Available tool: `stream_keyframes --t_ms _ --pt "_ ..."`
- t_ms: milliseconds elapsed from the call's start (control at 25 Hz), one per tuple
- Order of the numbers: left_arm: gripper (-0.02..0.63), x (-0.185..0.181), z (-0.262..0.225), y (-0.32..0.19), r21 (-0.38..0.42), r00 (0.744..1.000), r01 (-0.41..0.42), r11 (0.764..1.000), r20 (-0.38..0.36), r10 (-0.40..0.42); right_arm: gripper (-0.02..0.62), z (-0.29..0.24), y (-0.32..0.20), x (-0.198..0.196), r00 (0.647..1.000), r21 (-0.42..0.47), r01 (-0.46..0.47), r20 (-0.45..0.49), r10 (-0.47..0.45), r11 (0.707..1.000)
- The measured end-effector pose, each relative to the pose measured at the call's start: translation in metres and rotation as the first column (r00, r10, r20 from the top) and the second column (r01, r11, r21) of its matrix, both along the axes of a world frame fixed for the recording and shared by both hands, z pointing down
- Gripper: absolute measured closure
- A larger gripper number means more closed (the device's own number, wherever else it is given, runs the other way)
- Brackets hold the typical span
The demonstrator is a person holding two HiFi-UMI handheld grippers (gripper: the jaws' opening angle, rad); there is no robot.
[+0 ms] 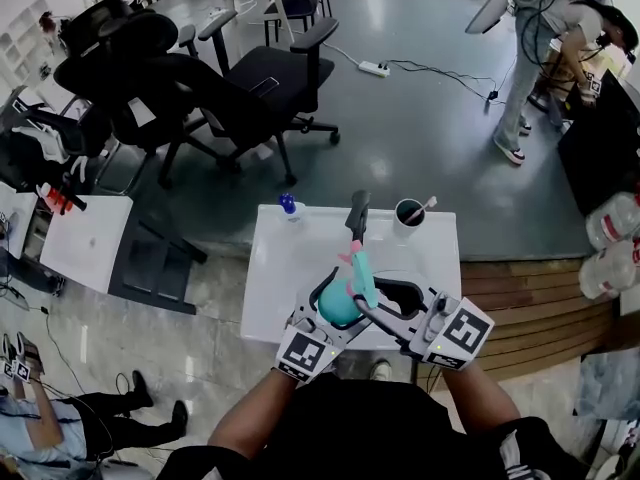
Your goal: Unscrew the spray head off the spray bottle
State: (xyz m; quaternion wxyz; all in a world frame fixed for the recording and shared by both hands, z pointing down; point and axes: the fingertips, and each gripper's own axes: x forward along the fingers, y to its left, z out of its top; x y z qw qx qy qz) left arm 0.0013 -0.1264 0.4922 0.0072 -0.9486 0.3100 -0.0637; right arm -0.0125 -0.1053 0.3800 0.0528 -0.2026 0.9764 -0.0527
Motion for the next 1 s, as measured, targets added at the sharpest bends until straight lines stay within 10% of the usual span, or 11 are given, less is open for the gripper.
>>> stream_keyframes --t_ms 200,320,520,1000 --pt "0.141 0.018 -0.016 0.039 0.03 0.942 -0.332 0.943 -0.041 0.333 0.469 -0.011 0.037 0.001 0.951 0.044 0.304 -0.081 -0.3 0.952" --pt "0.141 0.022 -0.023 0.049 0.018 0.918 -0.389 0.921 -0.081 0.389 0.466 -0.013 0.043 0.003 0.926 0.076 0.369 -0.112 -0.36 0.926" --pt "0.141 0.016 -0.032 0.033 -0.056 0.943 -0.292 0.955 -0.184 0.277 0.446 -0.018 0.023 0.005 0.975 0.098 0.222 -0.048 -0.218 0.97" --pt "0.141 -0.008 0.009 -0.007 -0.065 0.999 -0.017 0.998 -0.038 0.015 0.39 0.003 0.003 -0.004 0.999 -0.016 -0.004 0.041 0.005 1.0"
